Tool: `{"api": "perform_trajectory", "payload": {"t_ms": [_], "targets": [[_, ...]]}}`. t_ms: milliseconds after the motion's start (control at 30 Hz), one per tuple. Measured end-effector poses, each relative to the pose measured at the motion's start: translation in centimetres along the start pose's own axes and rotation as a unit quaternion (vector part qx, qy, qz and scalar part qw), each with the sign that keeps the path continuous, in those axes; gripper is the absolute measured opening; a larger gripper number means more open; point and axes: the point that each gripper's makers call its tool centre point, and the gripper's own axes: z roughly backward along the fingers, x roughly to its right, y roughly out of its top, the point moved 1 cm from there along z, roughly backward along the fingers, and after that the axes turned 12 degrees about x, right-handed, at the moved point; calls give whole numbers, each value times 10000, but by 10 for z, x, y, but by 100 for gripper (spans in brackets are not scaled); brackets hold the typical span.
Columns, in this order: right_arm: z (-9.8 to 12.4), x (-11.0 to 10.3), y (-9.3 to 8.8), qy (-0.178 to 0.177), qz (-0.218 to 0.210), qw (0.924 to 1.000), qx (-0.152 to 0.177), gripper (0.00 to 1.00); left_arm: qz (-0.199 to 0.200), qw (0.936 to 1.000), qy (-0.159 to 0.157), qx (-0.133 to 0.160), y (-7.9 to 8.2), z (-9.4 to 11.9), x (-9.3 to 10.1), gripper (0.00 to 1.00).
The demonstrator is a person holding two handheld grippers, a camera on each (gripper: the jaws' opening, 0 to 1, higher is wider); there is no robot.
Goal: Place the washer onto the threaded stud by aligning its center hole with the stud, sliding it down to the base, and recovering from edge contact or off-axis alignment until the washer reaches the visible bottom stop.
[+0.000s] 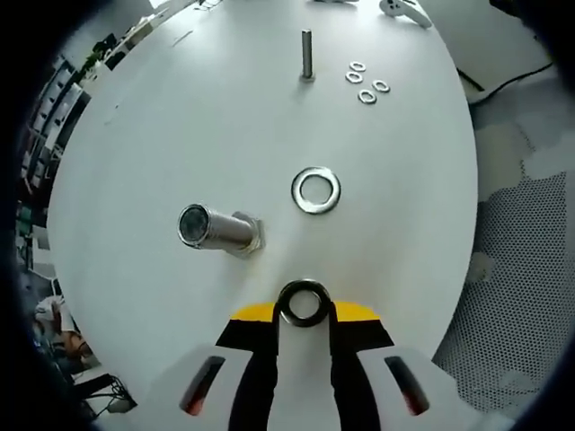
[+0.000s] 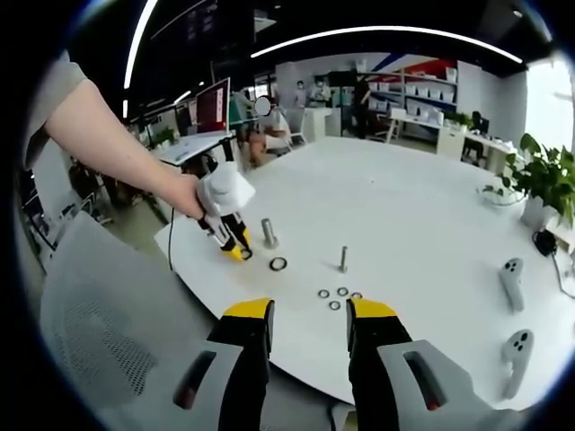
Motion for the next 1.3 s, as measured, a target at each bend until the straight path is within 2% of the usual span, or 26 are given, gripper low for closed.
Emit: {"api": "perform_trajectory", "payload": {"t_ms": [133,400,867,1067,1200,1300], "targets": [[0,0,0,-2,7,10000,-2,34,-32,10000,-19,-60,-1,2,-3,19],[0,0,0,0,-7,10000,-2,34,-281,9996,-50,-10,6,22,-5,19],[1,0,1,-1,-37,10000,40,35,-661,9972,-6,361,46,55,-16,19],[0,0,1,4,-43,10000,32,35,-767,9960,32,464,63,58,-24,19],[0,0,1,4,-29,10000,21,35,-669,9964,50,509,68,56,-30,19],[1,0,0,-4,-29,10000,16,35,-642,9969,64,451,67,52,-32,19]]}}
